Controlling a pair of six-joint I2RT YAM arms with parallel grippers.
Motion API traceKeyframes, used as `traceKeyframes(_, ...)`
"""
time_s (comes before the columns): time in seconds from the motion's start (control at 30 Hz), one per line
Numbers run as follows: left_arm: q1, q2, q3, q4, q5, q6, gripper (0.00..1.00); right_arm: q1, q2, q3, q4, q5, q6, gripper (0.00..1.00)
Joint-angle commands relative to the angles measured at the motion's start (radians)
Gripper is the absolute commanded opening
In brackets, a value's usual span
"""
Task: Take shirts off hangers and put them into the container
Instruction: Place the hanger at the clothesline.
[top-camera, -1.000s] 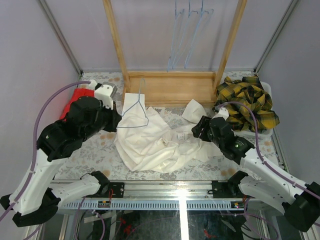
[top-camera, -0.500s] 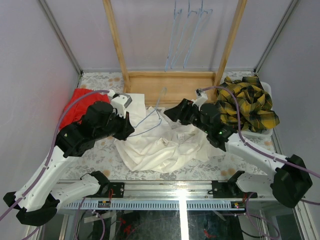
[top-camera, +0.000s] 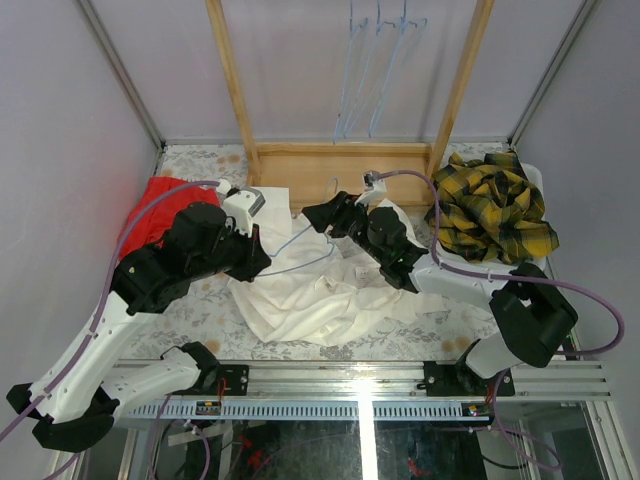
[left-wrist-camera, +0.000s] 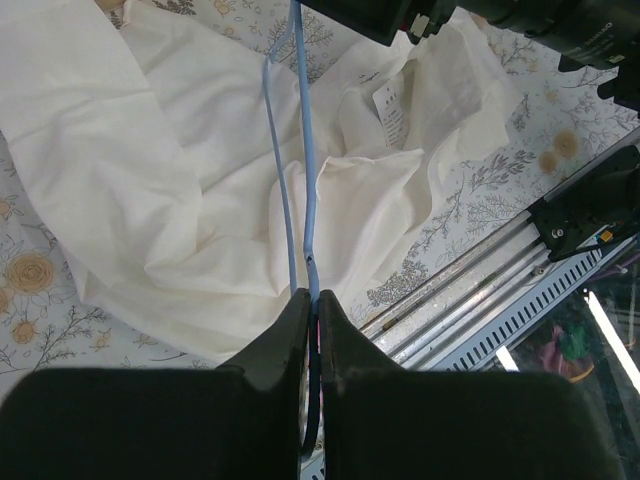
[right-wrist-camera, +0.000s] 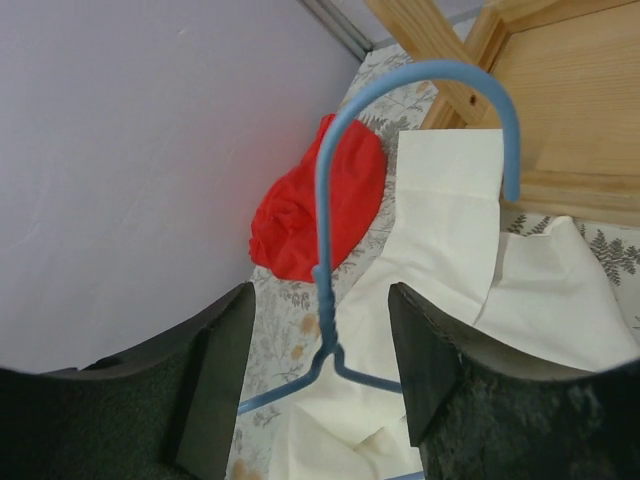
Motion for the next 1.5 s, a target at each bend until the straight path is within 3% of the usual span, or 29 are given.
traceKeyframes(0.0,0.0,-0.002,-0.004,0.02,0.022,-0.011,0.0,0.008,0.006,-0.014,0.187,0.099,-0.023,0.62)
traceKeyframes(0.07,0.0,0.0,-0.002,0.011,0.019,-0.01,0.0,0.009,0.0,-0.011,0.195,0.088,-0.059,0.53)
traceKeyframes(0.17,0.0,-0.003,-0.006,0.008,0.011,-0.009,0.0,0.009,-0.012,-0.011,0.201,0.067,-0.102,0.19)
traceKeyframes(0.2,0.001,-0.003,-0.006,0.006,0.01,-0.009,0.01,0.008,-0.017,-0.017,0.213,0.053,-0.111,0.13)
traceKeyframes(0.23,0.001,-0.002,-0.005,0.002,0.012,-0.012,0.05,0.009,-0.022,-0.025,0.225,0.037,-0.117,0.07)
traceKeyframes(0.3,0.001,0.004,-0.002,-0.022,0.027,-0.015,0.26,0.009,-0.027,-0.032,0.224,0.017,-0.124,0.0)
traceKeyframes(0.33,0.002,0.015,0.006,-0.043,0.043,-0.014,0.27,0.009,-0.033,-0.032,0.206,0.017,-0.133,0.0)
traceKeyframes(0.47,0.001,0.065,0.064,-0.162,0.075,-0.026,0.4,0.009,-0.075,-0.057,0.149,0.071,-0.199,0.0)
traceKeyframes(0.6,0.0,0.076,0.105,-0.235,0.077,-0.037,0.42,0.009,-0.113,-0.084,0.123,0.111,-0.247,0.0)
traceKeyframes(0.9,0.0,0.093,0.102,-0.294,0.09,-0.019,0.13,0.009,-0.133,-0.09,0.113,0.115,-0.24,0.0)
traceKeyframes(0.93,0.001,0.092,0.103,-0.3,0.094,-0.011,0.03,0.008,-0.136,-0.089,0.111,0.12,-0.241,0.0)
traceKeyframes(1.0,0.001,0.089,0.105,-0.3,0.095,-0.002,0.0,0.008,-0.141,-0.089,0.108,0.124,-0.241,0.0)
traceKeyframes(1.07,0.001,0.084,0.107,-0.29,0.075,0.0,0.0,0.009,-0.148,-0.089,0.099,0.117,-0.239,0.08)
traceKeyframes(1.17,0.001,0.081,0.109,-0.265,-0.012,-0.027,0.0,0.007,-0.184,-0.09,0.058,0.085,-0.225,0.41)
traceKeyframes(1.23,0.001,0.081,0.117,-0.256,-0.073,-0.033,0.0,0.006,-0.218,-0.094,0.009,0.08,-0.206,0.53)
traceKeyframes(1.33,0.001,0.089,0.134,-0.243,-0.15,-0.039,0.0,0.007,-0.28,-0.109,-0.069,0.098,-0.188,0.6)
traceKeyframes(1.47,0.002,0.092,0.167,-0.212,-0.225,-0.038,0.0,0.007,-0.383,-0.148,-0.165,0.142,-0.174,0.61)
